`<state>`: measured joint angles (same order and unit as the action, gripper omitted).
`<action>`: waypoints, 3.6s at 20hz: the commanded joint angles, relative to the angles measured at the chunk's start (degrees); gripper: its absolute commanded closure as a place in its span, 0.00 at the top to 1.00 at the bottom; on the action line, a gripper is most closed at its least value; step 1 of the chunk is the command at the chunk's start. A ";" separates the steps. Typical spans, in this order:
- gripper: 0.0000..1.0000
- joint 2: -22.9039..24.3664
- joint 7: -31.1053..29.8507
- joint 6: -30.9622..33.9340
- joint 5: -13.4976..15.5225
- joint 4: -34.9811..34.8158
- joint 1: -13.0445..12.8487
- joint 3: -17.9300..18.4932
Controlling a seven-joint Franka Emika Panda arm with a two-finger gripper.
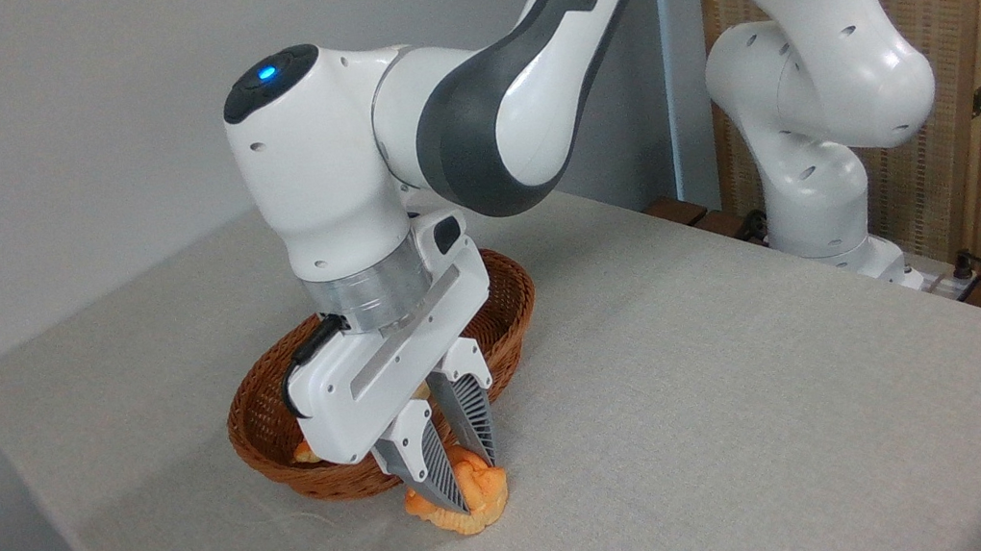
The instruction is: Put bread into the basket
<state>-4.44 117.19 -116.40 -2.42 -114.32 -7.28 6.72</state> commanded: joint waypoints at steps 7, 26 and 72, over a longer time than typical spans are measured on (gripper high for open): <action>0.44 4.52 1.03 -0.05 -0.05 0.24 -0.02 3.83; 0.53 7.34 -45.42 0.47 10.94 1.03 -0.81 -13.47; 1.00 10.24 -73.24 3.55 4.00 2.26 0.51 0.22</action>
<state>4.13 44.79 -115.03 2.21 -112.61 -6.15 5.20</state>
